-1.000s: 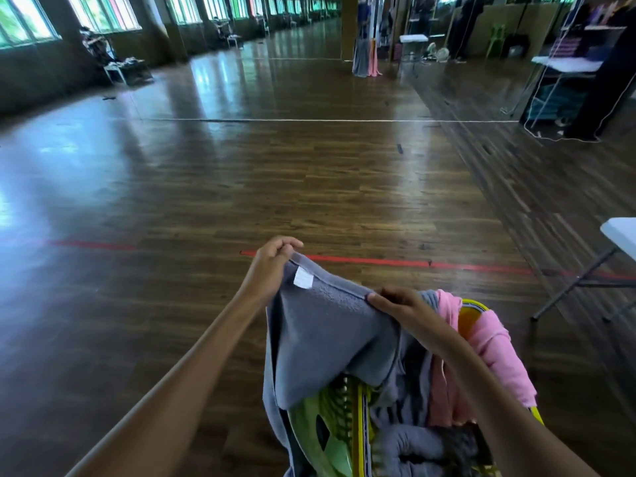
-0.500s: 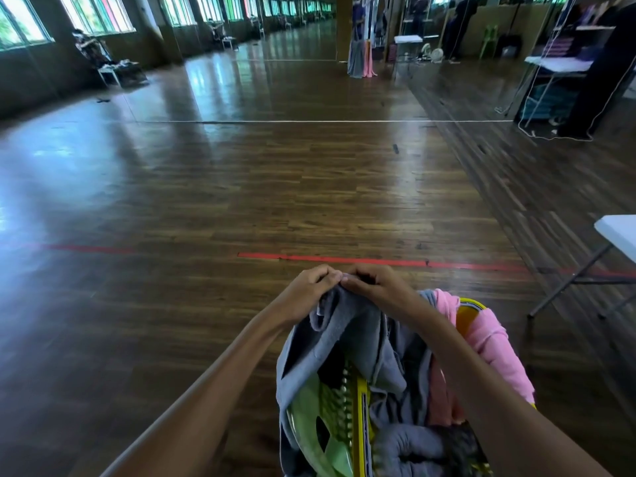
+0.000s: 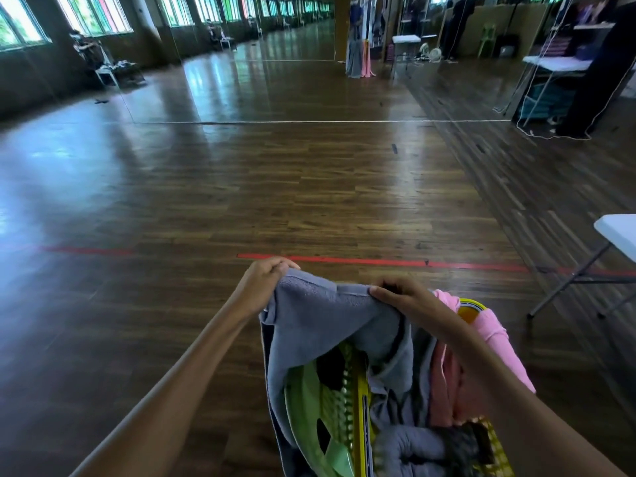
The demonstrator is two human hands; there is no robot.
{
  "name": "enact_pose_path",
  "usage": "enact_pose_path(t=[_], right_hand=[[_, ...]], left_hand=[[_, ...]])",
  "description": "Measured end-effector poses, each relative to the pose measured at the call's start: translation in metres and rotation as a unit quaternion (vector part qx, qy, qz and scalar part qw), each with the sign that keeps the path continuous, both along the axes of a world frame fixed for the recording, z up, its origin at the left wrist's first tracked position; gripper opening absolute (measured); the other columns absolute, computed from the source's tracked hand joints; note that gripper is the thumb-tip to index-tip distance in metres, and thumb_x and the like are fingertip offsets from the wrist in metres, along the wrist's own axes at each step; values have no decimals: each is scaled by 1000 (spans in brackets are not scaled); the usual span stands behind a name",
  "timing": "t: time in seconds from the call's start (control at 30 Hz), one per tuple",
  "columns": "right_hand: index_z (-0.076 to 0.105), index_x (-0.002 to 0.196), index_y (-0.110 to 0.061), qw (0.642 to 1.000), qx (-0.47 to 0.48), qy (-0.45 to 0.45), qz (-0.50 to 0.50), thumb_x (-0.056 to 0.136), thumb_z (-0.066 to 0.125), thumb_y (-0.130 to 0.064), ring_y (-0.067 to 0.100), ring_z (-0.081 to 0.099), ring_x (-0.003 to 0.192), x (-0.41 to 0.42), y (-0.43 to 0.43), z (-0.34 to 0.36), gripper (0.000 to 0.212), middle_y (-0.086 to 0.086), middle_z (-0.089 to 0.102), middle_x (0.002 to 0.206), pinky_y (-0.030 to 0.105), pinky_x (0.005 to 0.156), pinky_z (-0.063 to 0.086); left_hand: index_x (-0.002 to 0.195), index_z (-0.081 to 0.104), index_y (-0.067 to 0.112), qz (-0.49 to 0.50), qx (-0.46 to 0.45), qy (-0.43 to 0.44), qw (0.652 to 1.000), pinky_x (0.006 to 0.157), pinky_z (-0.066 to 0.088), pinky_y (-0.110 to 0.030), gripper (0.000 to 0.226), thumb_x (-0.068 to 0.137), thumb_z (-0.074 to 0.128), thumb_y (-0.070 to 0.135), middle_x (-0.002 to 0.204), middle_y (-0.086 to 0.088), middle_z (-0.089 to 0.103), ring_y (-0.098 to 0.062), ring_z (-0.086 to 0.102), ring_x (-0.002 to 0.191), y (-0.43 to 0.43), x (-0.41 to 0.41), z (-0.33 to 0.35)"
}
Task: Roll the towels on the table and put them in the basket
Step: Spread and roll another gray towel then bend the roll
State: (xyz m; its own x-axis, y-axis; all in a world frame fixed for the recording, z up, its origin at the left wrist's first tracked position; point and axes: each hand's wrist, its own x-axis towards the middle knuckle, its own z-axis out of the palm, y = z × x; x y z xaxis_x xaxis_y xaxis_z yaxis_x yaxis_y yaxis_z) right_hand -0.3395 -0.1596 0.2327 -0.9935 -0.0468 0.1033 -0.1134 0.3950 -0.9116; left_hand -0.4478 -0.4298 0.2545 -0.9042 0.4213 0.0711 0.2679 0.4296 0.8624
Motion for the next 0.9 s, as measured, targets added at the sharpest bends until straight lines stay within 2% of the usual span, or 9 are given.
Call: enact_pose_path(t=[0.07,0.13,0.27,0.33,0.5,0.63,0.77,0.83,0.9], right_hand=[[54,63,-29,1000,18,18,2,97,57,-14,-4,40,58,-5,-12,10,38,-20,46,58,13,58,31],[57,63,-36,999,17,24,18,98,55,-13,-4,42,57,-9,-23,17,42,-20,48,57,12,57,31],[67,86,-17,998,-21,15,55,98,54,-18,3,56,74,-13,-36,26,18,-8,64,79,16,67,41],[68,95,-8,998,-30,14,60,98,54,-17,8,59,82,-14,-39,29,17,8,67,88,20,73,45],[64,82,-18,998,-26,-14,47,94,62,-24,2,55,70,-15,-28,16,13,-12,59,73,18,64,42],[57,67,-24,999,12,-17,34,93,64,-24,7,43,61,-9,-7,4,27,-11,46,64,27,57,32],[58,65,-43,994,110,-4,2,90,59,-28,-1,42,57,-7,8,-6,29,-19,50,59,24,59,32],[58,67,-49,993,113,2,-24,91,58,-24,-3,44,56,-9,12,-10,35,-23,52,59,18,59,31],[59,68,-44,996,84,3,-40,95,57,-17,-4,44,57,-10,8,-8,38,-23,51,59,16,58,31]], left_hand=[[86,70,29,-17,17,-28,999,97,45,-30,30,101,46,19,101,11,70,-3,62,103,12,9,1],[96,71,27,-48,38,-51,997,101,44,-27,21,99,50,27,109,10,69,-1,60,109,25,18,2],[119,67,14,-123,76,-92,985,100,45,-20,27,98,52,24,118,5,68,-2,59,114,42,32,3],[108,71,15,-126,95,-100,982,93,49,-20,20,98,54,19,107,4,72,-5,64,106,46,37,3],[80,61,8,-67,94,-54,992,74,42,-18,18,96,56,14,78,-1,58,-4,54,76,43,30,3],[74,50,7,-18,109,-20,994,66,38,-17,27,96,57,20,76,-9,45,-11,44,68,29,22,5],[75,48,13,10,67,-27,997,68,39,-28,25,93,61,23,72,4,48,-6,46,67,18,16,-8],[89,55,17,13,68,-6,998,76,40,-24,7,94,59,14,86,8,54,-2,51,79,18,15,-13],[112,61,24,-8,70,-8,997,88,39,-17,25,94,56,7,114,13,59,3,51,107,20,15,-14]])
